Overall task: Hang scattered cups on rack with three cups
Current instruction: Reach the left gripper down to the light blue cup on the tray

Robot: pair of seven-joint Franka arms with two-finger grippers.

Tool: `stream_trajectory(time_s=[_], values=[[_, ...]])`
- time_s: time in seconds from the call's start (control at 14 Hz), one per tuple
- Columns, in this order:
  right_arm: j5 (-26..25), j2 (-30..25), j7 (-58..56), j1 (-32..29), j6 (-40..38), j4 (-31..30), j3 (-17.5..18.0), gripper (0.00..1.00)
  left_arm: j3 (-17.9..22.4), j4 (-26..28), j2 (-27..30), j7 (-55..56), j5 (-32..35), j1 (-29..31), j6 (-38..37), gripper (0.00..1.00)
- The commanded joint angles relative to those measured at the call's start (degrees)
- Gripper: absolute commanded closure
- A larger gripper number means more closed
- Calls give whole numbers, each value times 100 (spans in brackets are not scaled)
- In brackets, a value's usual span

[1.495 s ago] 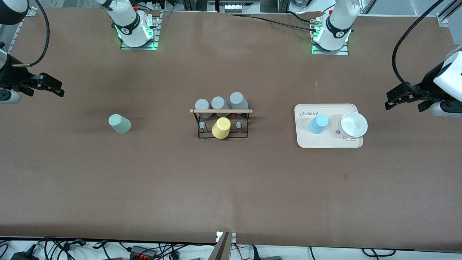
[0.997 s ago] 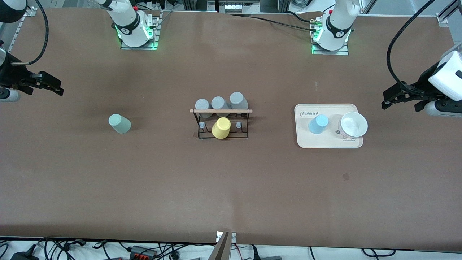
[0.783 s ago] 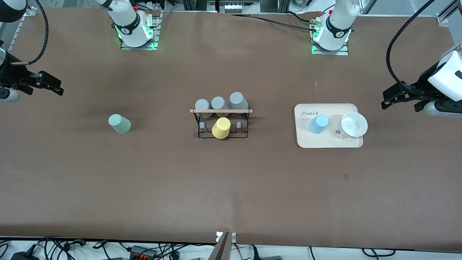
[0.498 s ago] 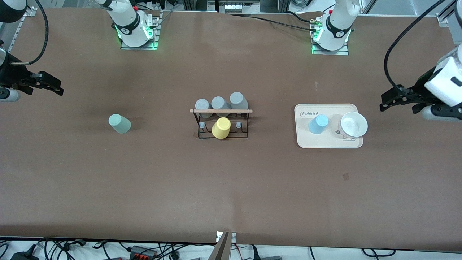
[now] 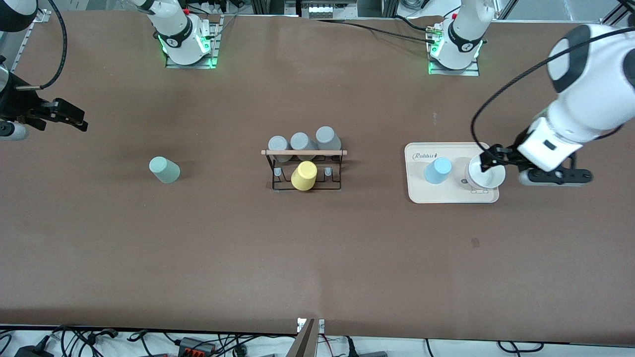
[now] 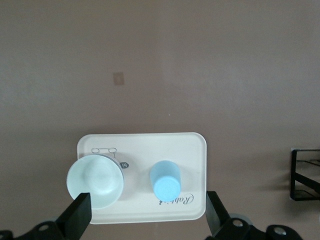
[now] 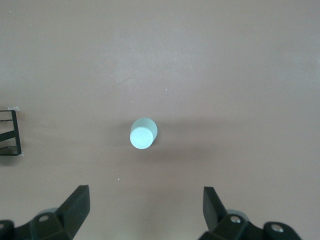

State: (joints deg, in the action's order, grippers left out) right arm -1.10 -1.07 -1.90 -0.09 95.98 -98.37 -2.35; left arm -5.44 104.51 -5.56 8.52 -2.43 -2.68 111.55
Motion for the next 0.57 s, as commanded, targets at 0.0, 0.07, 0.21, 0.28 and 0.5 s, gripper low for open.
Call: stream_trajectory(time_s=[0.0,0.07,0.21,0.28,0.5], values=[[31,10,-65,0,-53,37,7,0,-158,823,328,106,58,30,366,0],[31,1,-65,0,-53,37,7,0,-159,1095,336,115,58,57,594,0],[31,1,-65,0,-53,37,7,0,-167,1570,424,150,58,74,989,0],[31,1,-65,0,-62,37,-2,0,-168,1859,503,150,58,74,1244,0],[31,1,-65,0,-62,37,7,0,-185,2582,548,342,58,74,2115,0]])
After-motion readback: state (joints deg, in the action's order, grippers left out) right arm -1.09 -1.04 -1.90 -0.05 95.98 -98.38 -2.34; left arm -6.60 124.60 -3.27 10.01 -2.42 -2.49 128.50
